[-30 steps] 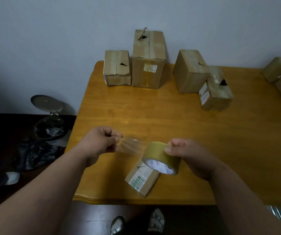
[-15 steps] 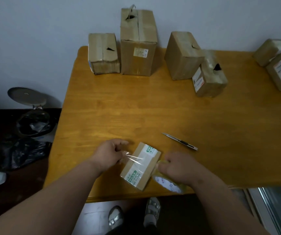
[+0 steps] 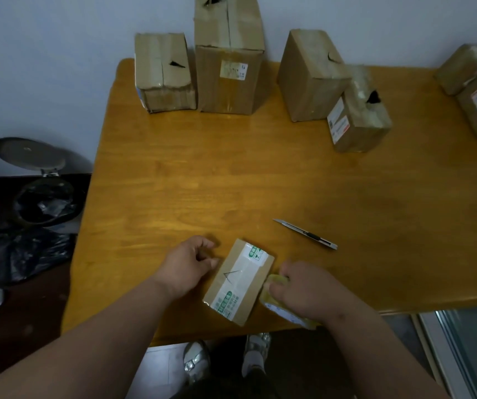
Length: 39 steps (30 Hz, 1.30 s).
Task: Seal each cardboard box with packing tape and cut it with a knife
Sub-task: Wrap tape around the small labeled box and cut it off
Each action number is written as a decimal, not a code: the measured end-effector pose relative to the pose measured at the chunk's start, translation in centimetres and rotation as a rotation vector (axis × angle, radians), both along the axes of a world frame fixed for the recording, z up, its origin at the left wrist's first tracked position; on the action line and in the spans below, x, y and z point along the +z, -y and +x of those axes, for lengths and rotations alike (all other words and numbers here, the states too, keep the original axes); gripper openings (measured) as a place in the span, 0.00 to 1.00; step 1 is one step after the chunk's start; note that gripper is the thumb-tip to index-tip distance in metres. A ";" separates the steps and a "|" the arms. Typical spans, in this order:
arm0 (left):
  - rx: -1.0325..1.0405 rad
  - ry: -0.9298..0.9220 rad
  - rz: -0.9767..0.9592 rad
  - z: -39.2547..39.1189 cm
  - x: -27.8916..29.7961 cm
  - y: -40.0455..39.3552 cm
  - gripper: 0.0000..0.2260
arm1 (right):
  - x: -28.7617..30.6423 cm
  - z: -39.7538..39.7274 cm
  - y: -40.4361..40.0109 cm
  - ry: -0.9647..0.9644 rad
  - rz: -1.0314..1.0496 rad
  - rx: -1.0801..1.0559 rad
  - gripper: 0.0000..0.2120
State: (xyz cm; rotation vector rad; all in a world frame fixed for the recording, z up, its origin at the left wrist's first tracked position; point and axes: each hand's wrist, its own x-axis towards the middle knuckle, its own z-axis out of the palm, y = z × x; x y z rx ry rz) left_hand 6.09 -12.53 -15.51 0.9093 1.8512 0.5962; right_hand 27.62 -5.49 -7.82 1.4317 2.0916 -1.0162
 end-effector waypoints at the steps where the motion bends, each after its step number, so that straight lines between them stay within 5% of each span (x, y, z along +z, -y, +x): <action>1: -0.004 -0.005 0.005 0.2 -0.1 0.1 0.12 | -0.2 0.0 0.0 0.009 0.000 0.006 0.14; 7: 0.018 0.004 0.013 1.1 -0.6 0.3 0.12 | -1.1 -0.2 -0.1 0.020 -0.008 -0.003 0.10; 13: 0.249 0.459 -0.093 -0.2 0.3 0.4 0.15 | -1.2 -0.2 -0.3 0.010 -0.012 -0.003 0.09; 22: 0.186 0.463 -0.079 -0.3 0.0 1.3 0.28 | -1.5 -0.5 -0.3 0.037 -0.009 0.003 0.10; 26: 0.129 0.324 -0.051 -0.3 -0.5 1.9 0.30 | -1.6 -0.6 -0.2 0.038 -0.003 0.013 0.11; 31: -0.081 -0.172 -0.027 0.2 -0.2 2.0 0.26 | -1.6 -0.7 -0.2 0.031 0.024 -0.009 0.09; 34: -0.039 -0.383 0.276 1.8 0.2 3.3 0.12 | -1.7 -0.7 -0.2 0.021 0.026 -0.012 0.09; 36: -0.080 -0.420 0.406 3.5 0.1 4.2 0.09 | -1.7 -0.6 -0.2 0.013 0.015 -0.010 0.11; 39: -0.012 -0.276 0.287 5.6 -0.5 5.4 0.17 | -1.6 -0.6 -0.1 0.010 0.014 -0.002 0.13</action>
